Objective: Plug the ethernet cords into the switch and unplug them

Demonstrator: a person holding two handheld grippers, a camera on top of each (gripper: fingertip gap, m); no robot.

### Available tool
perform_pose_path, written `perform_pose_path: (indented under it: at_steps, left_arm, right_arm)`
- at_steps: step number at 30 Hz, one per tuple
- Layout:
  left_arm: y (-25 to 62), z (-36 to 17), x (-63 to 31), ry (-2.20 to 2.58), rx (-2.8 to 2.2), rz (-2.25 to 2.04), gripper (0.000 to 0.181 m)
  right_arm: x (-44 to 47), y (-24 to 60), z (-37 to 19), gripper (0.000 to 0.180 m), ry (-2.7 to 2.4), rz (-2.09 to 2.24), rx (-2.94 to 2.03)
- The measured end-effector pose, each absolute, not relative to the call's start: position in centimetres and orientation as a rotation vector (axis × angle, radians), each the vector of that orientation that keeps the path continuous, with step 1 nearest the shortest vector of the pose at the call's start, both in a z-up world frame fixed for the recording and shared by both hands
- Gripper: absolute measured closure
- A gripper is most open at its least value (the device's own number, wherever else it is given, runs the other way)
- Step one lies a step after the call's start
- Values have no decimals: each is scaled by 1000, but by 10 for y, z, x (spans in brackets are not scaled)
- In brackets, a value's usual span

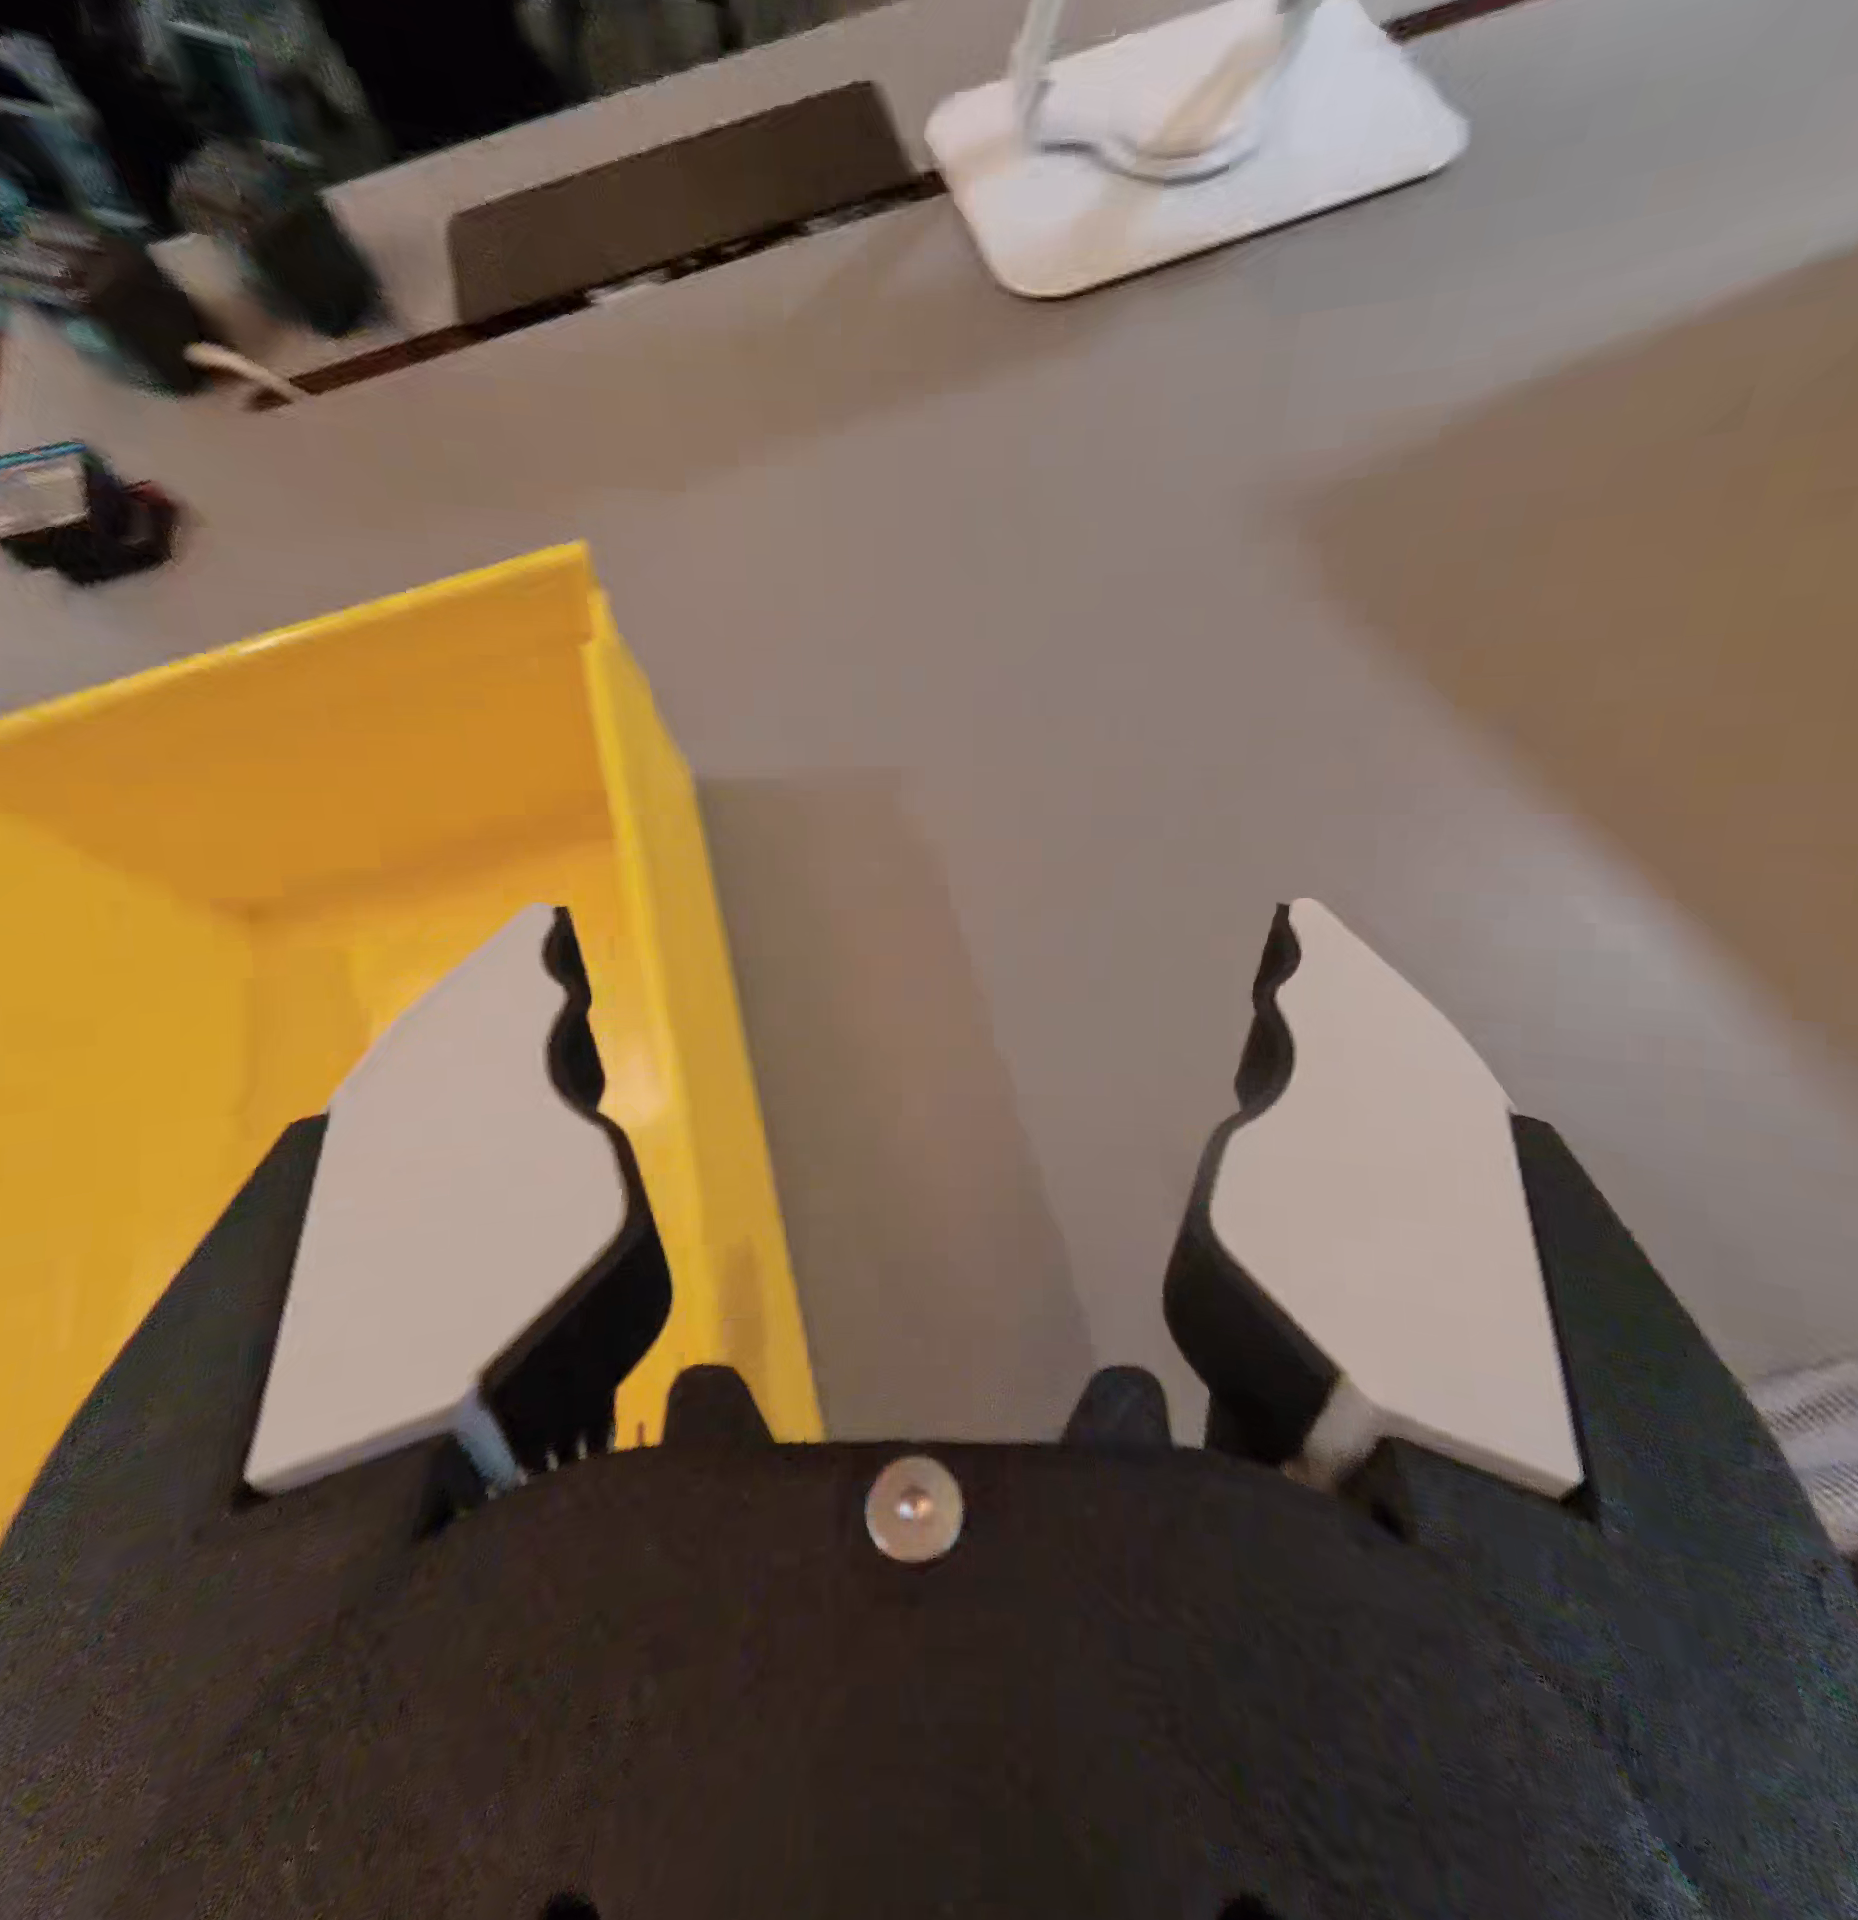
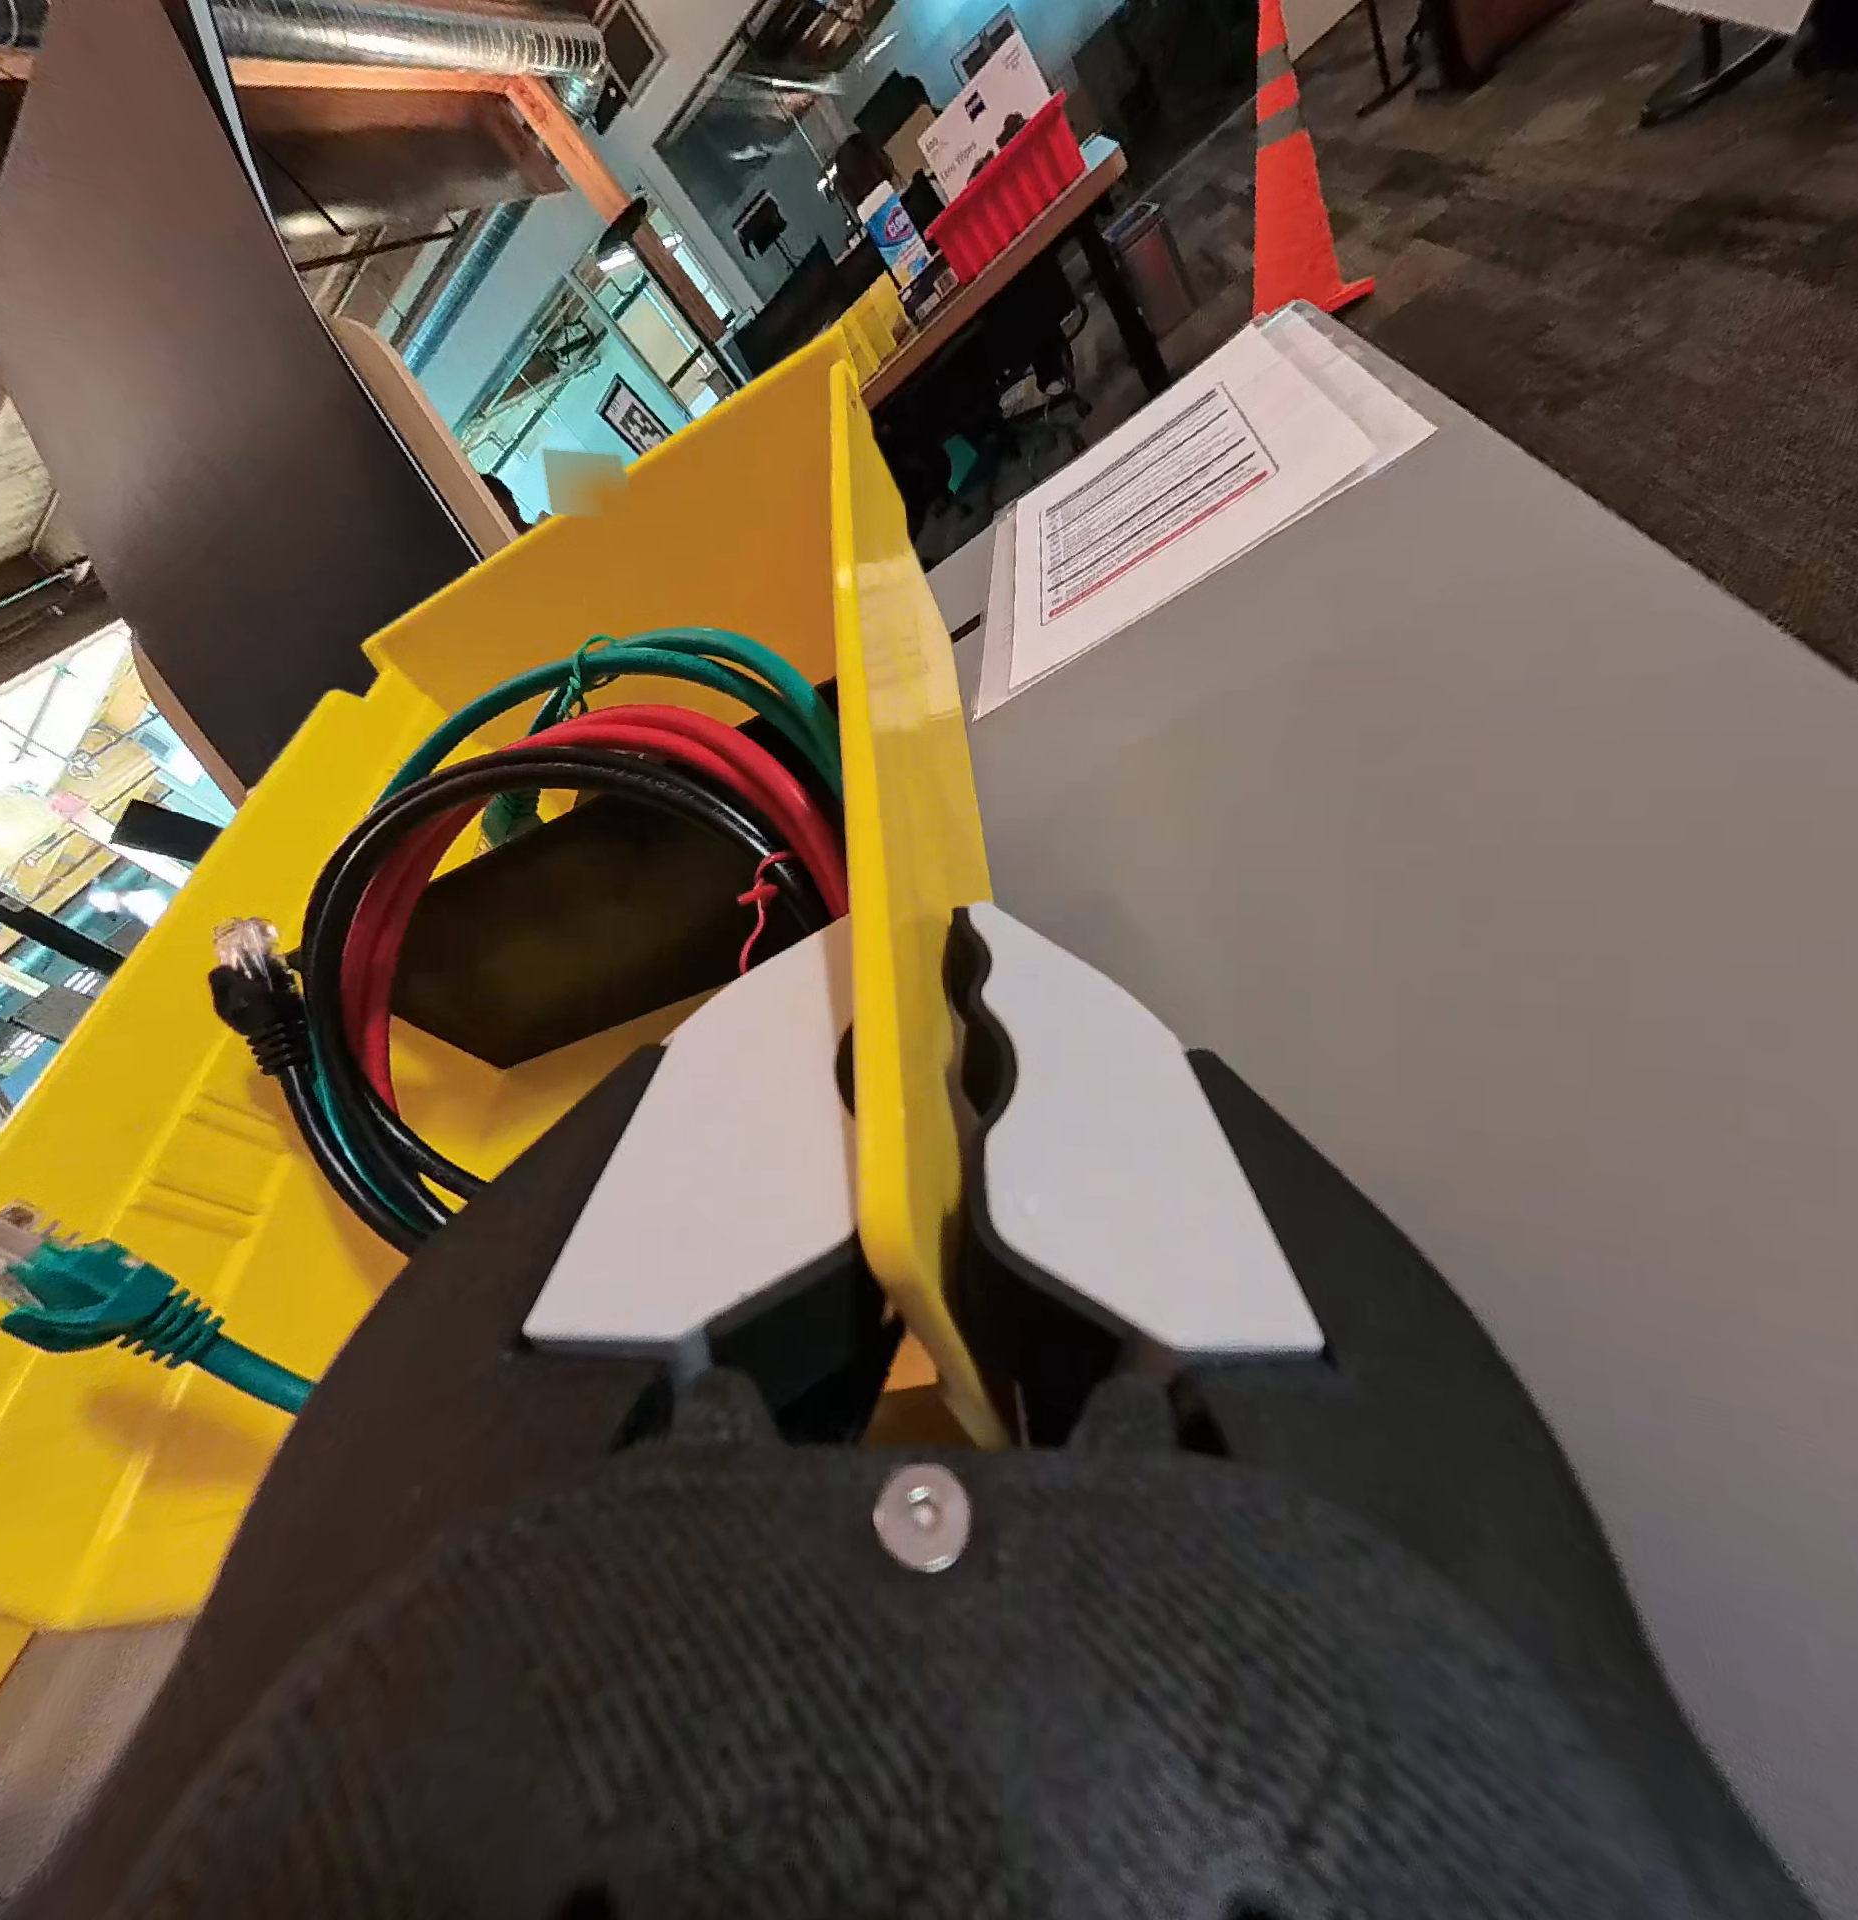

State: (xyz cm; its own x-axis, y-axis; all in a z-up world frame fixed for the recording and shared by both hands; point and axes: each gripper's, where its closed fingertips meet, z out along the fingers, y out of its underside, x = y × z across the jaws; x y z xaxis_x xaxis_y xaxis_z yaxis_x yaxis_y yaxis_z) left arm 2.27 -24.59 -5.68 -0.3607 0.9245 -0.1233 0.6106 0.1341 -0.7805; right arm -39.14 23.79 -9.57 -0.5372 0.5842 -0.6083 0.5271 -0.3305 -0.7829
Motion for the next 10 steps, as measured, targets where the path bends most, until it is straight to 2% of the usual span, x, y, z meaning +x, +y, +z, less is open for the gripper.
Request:
perform_pose_path:
  at_steps: [1,5,10]
  left_arm:
    - [-250,-55,32,-2017,-1434,1162,59]
    - [-267,-62,67,-2015,-1369,1434,60]
    - [-269,-105,98,-2124,-1414,1328,67]
  right_arm:
    - [-391,237,-97,170,-1799,2031,-1496]
    - [-386,230,-102,170,-1857,1961,-1474]
    - [-375,207,-103,170,-1960,1909,-1393]
